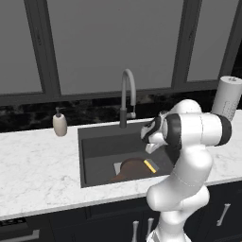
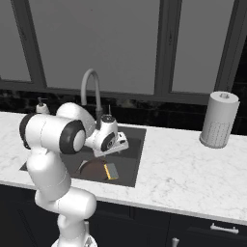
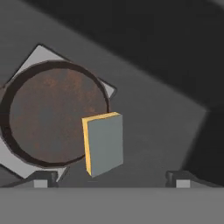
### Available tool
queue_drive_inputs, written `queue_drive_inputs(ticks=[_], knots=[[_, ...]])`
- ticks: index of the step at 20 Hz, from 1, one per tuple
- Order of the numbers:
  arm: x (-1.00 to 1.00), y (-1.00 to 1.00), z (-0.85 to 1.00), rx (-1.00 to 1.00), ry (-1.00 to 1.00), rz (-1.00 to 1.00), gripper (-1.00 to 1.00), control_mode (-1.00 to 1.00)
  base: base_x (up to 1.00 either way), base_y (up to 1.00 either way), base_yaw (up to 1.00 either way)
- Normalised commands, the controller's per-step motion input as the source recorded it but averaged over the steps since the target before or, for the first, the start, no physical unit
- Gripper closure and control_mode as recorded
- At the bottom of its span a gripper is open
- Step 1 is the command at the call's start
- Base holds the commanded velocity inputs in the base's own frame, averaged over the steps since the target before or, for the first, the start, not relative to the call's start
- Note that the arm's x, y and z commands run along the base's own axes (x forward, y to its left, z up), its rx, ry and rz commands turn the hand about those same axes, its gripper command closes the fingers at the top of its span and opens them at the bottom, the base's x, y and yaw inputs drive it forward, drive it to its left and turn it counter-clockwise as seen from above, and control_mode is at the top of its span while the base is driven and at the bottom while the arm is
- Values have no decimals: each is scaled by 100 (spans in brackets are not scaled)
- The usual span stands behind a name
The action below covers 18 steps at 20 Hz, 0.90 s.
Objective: Pick the pan and sponge and place them into the sink. Then turn on the water.
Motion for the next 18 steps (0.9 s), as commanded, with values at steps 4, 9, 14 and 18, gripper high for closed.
queue_drive_inputs(ticks=[4, 9, 14, 18], knots=[[-19, 0, 100, 0, -4, -17, -100, -100, 0, 0, 0], [-5, 0, 62, 0, 1, -18, -100, -100, 0, 0, 0], [0, -2, 1, 7, 0, -1, -100, -100, 0, 0, 0], [0, 0, 0, 17, -7, -1, -100, -100, 0, 0, 0]])
